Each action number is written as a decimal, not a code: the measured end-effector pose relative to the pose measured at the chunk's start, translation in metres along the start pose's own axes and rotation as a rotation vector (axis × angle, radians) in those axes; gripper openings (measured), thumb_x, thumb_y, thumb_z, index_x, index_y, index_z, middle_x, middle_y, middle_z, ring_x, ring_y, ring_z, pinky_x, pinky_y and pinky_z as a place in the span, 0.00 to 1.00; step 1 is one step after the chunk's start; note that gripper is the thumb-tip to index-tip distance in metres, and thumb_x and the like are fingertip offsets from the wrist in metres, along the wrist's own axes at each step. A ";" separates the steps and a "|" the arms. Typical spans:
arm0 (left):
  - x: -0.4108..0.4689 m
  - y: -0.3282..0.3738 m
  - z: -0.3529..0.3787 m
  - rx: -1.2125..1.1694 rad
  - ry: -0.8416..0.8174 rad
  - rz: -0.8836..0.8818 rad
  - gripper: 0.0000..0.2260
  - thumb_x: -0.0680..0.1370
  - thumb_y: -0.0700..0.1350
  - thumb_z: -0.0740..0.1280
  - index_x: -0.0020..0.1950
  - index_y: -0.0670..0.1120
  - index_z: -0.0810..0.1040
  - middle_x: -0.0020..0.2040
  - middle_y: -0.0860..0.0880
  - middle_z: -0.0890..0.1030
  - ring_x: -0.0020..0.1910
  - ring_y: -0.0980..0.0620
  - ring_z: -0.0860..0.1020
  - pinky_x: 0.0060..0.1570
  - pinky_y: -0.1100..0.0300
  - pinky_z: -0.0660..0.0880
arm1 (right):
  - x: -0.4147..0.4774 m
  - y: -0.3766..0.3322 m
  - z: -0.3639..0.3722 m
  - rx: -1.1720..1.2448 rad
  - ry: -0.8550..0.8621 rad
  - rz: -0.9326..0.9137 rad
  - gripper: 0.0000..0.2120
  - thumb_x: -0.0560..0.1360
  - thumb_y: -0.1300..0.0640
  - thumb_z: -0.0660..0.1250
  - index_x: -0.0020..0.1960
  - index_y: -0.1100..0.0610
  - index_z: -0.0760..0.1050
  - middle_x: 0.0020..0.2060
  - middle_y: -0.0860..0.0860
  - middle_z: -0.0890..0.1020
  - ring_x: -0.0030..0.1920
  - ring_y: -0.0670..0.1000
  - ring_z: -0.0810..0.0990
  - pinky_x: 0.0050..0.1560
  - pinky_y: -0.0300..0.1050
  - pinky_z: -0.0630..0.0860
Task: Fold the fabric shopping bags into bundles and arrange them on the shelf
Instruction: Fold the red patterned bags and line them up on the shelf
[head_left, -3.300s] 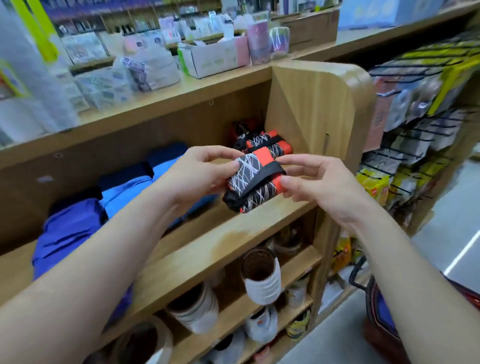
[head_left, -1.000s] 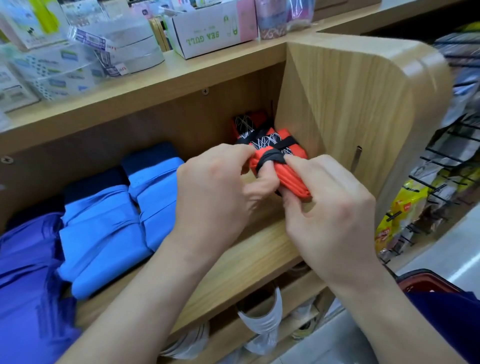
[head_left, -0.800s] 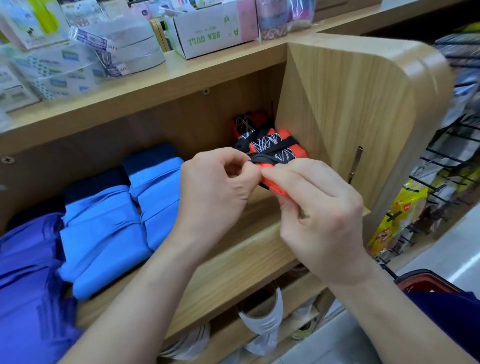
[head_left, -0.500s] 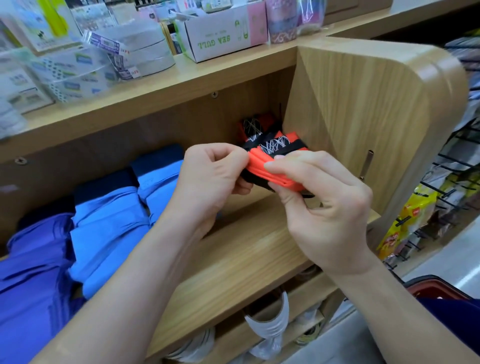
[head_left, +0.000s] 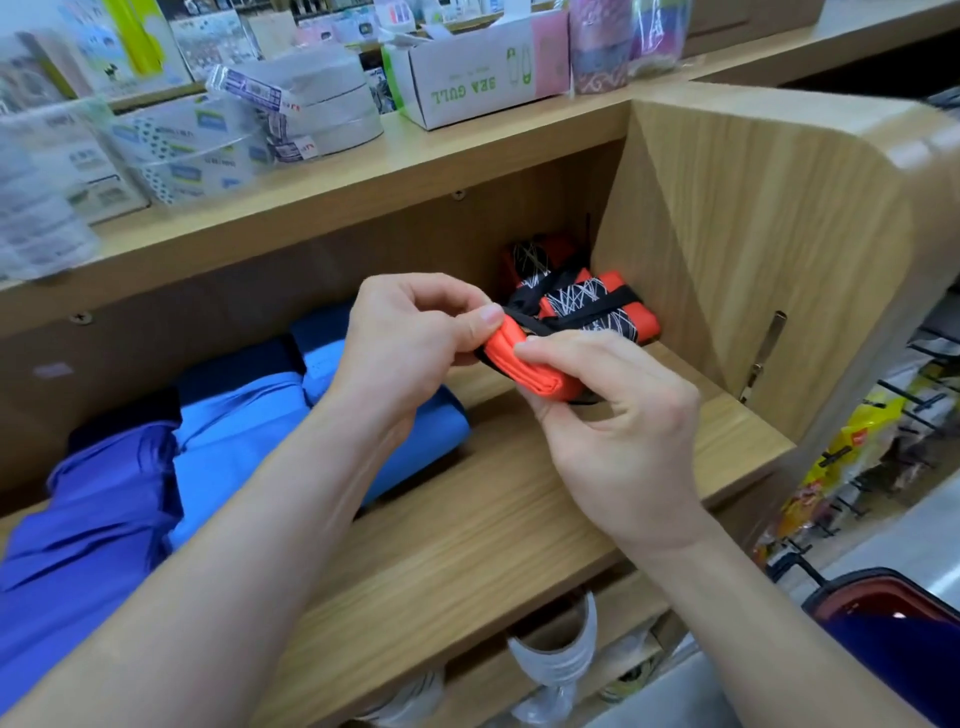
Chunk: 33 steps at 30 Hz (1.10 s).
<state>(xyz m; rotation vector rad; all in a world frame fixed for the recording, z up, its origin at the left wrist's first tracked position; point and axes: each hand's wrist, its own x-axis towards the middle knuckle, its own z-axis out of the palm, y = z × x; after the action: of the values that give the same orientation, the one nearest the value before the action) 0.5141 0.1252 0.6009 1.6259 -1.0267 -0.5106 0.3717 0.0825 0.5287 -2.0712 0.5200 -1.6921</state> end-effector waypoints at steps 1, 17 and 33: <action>0.002 -0.001 -0.001 0.026 0.017 0.033 0.06 0.73 0.36 0.73 0.37 0.44 0.84 0.36 0.42 0.83 0.39 0.44 0.82 0.45 0.50 0.82 | 0.000 0.000 0.002 -0.004 0.008 -0.003 0.11 0.70 0.70 0.75 0.51 0.62 0.84 0.46 0.53 0.84 0.48 0.51 0.83 0.51 0.46 0.79; 0.055 -0.027 -0.007 0.654 -0.005 0.060 0.07 0.79 0.44 0.66 0.56 0.52 0.79 0.53 0.51 0.80 0.53 0.49 0.77 0.54 0.55 0.74 | 0.037 0.031 -0.011 -0.557 -0.462 0.281 0.26 0.74 0.51 0.70 0.71 0.45 0.69 0.69 0.49 0.70 0.71 0.52 0.62 0.63 0.59 0.66; 0.055 -0.024 0.015 1.289 -0.255 0.114 0.10 0.78 0.49 0.63 0.53 0.54 0.83 0.53 0.52 0.82 0.53 0.44 0.78 0.49 0.54 0.77 | 0.042 0.051 -0.015 -0.638 -0.670 0.390 0.23 0.81 0.52 0.61 0.76 0.46 0.64 0.76 0.55 0.62 0.75 0.60 0.58 0.75 0.47 0.53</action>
<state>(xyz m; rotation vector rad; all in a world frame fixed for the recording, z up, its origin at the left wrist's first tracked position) 0.5404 0.0720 0.5832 2.6073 -1.8194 0.1168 0.3638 0.0155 0.5390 -2.5470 1.2285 -0.5760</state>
